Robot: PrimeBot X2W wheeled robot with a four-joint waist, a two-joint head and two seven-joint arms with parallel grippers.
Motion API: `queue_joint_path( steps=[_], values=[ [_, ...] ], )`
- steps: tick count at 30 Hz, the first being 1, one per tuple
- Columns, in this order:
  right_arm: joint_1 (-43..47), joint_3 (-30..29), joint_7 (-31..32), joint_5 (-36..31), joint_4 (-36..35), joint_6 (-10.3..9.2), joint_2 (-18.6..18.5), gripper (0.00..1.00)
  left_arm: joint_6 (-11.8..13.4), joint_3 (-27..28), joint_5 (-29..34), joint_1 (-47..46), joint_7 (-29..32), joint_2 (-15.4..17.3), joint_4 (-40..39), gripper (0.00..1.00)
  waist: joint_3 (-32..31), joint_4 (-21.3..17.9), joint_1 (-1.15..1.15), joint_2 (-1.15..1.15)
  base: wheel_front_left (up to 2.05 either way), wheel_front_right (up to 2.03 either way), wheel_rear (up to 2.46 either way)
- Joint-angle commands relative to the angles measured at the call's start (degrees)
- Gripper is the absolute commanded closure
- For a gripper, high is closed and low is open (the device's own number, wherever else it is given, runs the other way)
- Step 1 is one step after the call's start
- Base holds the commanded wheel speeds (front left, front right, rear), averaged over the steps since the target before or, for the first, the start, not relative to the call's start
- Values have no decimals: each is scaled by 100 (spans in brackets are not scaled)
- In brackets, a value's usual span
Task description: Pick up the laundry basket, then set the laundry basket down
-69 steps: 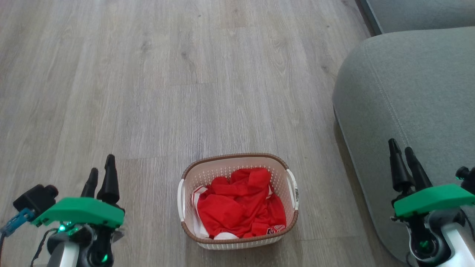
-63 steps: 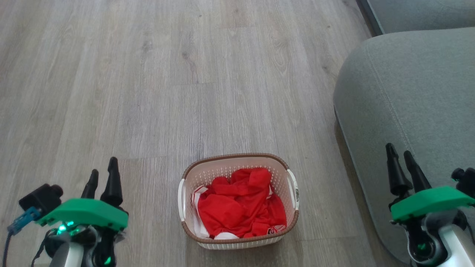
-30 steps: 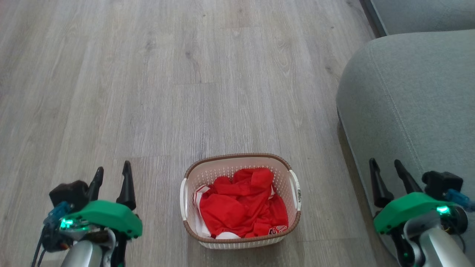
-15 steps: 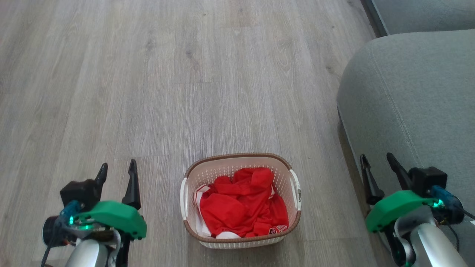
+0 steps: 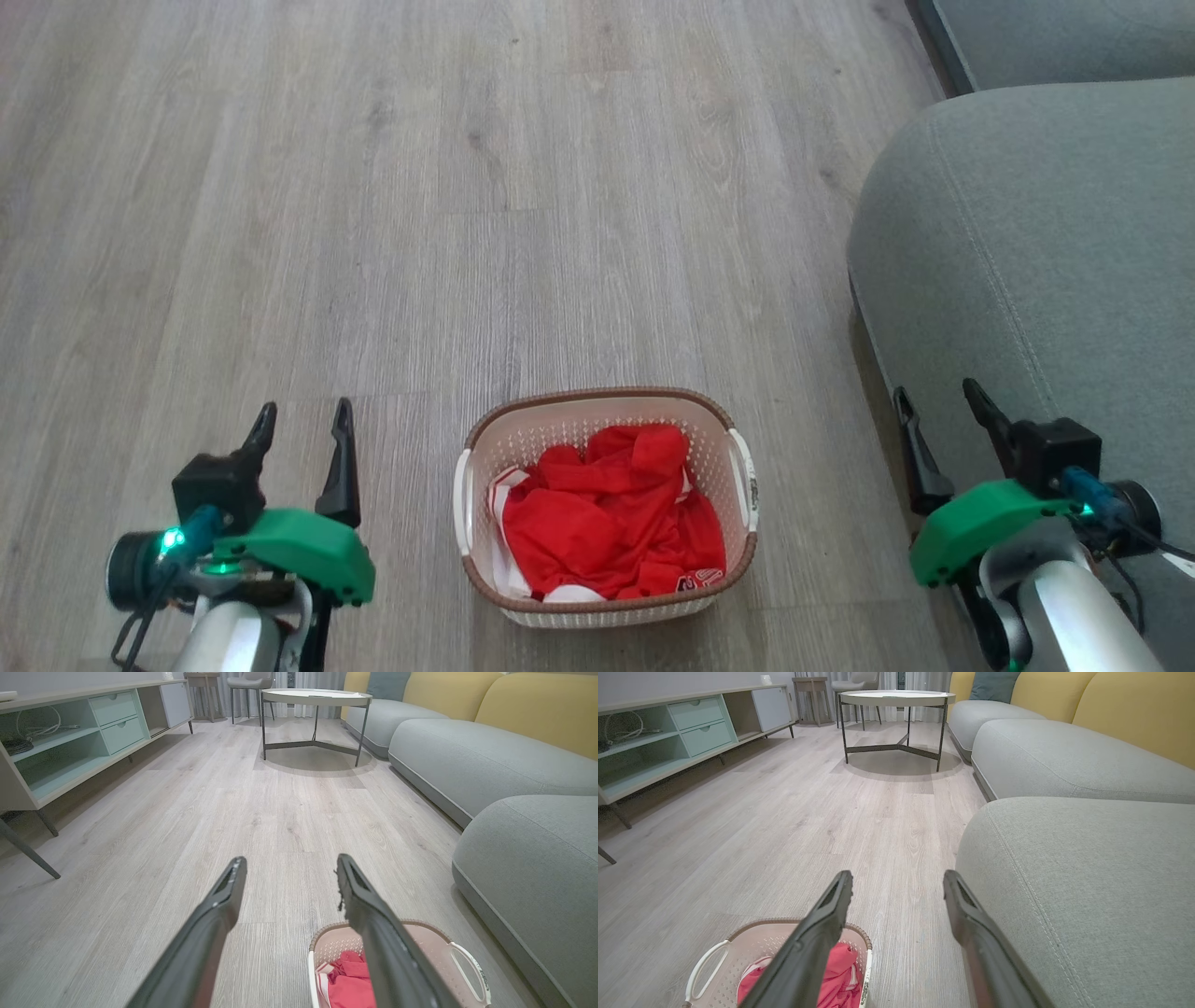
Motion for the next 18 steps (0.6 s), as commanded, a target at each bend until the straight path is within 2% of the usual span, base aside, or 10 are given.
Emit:
queue_joint_path(
  steps=[1, 18],
  values=[
    [-209, 78, -23, -1, -196, -8, -25, 0, 34, 218, -29, -369, -9, 116, -216, 0, -2, 0, 0, 0, 0, 0, 0],
    [-224, 113, -21, 102, -194, -8, -79, 0, 68, 171, -131, -394, 23, 141, -170, 0, 97, 5, 0, 0, 0, 0, 0]
  ],
)
